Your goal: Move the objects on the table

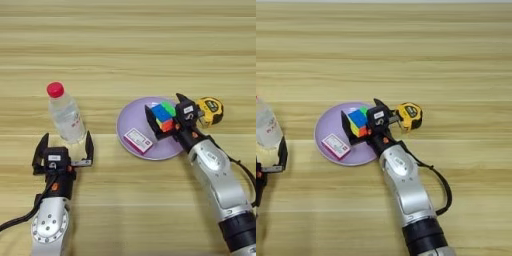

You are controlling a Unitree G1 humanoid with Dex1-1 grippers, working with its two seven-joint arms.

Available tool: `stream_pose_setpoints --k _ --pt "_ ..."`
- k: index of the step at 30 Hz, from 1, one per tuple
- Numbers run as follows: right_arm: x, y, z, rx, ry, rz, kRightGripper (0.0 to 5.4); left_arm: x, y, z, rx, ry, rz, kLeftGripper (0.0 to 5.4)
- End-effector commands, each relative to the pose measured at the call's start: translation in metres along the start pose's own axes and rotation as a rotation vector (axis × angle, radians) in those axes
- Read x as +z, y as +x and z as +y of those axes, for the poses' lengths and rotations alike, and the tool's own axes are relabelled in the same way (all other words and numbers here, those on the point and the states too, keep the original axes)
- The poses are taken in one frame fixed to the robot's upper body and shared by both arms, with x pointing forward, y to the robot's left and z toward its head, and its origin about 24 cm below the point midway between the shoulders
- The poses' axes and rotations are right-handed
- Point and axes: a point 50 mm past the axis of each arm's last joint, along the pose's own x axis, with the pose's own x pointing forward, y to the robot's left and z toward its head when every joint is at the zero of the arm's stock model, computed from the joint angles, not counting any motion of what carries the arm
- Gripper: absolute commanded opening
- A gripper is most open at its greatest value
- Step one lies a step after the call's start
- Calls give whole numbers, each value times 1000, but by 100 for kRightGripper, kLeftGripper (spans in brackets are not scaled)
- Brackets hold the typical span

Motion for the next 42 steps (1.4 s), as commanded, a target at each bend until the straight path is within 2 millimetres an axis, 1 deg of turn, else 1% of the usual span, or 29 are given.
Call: stream_pose_setpoints --k 1,42 --pt "1 4 -2 -15 2 -3 537 1 0 -1 -3 3 6 540" --pt "-24 8 -6 10 49 96 537 0 -1 0 0 7 7 540"
